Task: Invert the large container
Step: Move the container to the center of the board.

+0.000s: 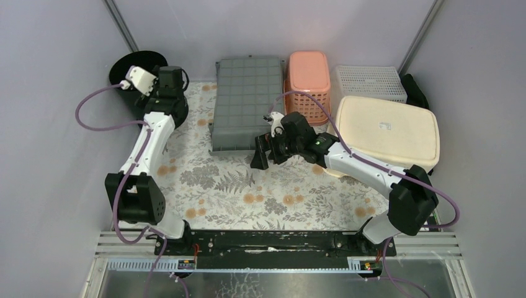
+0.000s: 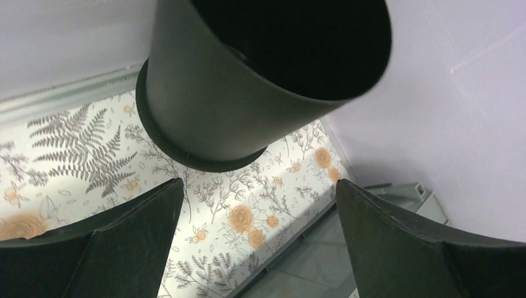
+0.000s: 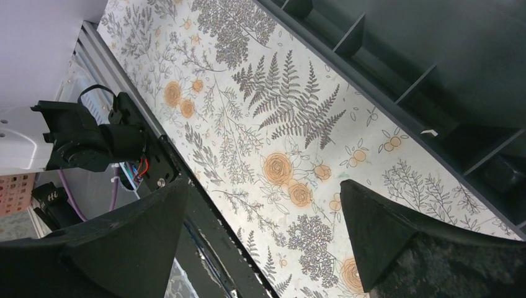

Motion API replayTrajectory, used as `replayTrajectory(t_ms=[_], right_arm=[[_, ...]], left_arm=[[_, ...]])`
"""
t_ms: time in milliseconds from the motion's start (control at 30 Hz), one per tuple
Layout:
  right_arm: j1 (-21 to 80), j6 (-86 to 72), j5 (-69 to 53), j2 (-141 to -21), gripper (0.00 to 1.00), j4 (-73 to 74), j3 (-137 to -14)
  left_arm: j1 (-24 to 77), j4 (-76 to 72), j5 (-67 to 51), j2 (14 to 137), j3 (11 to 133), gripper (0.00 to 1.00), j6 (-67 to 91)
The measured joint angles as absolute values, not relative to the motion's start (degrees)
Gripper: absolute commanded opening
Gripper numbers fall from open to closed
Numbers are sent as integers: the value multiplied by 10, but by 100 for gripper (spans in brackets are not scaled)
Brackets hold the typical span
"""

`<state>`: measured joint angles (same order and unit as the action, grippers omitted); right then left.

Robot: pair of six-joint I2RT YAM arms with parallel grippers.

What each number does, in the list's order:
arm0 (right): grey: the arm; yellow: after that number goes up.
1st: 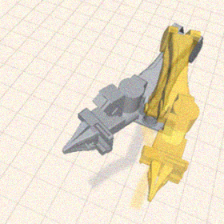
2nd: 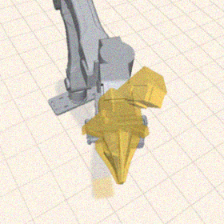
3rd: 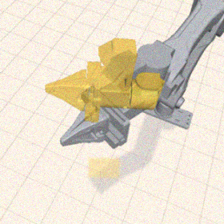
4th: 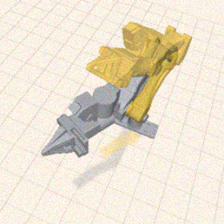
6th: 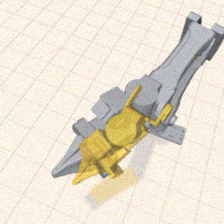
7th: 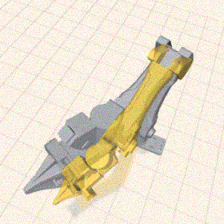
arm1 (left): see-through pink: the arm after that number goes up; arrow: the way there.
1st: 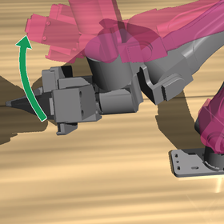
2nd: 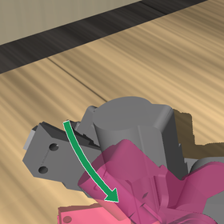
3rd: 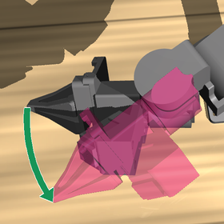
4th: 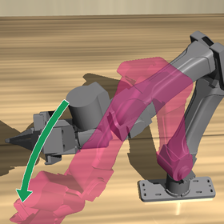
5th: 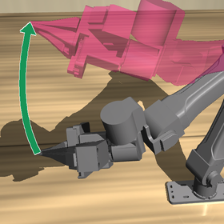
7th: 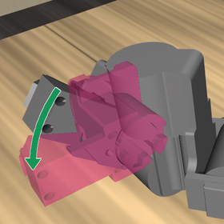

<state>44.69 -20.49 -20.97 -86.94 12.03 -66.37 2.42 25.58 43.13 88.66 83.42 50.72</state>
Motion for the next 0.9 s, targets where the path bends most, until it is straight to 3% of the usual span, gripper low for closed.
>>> replayTrajectory(t_ms=[500, 900], right_arm=[[447, -204, -238, -872, 99, 97, -634], [447, -204, -252, -886, 99, 87, -630]], left_arm=[[-58, 208, 395, 810, 639, 100, 764], [-72, 61, 362, 745, 554, 99, 792]])
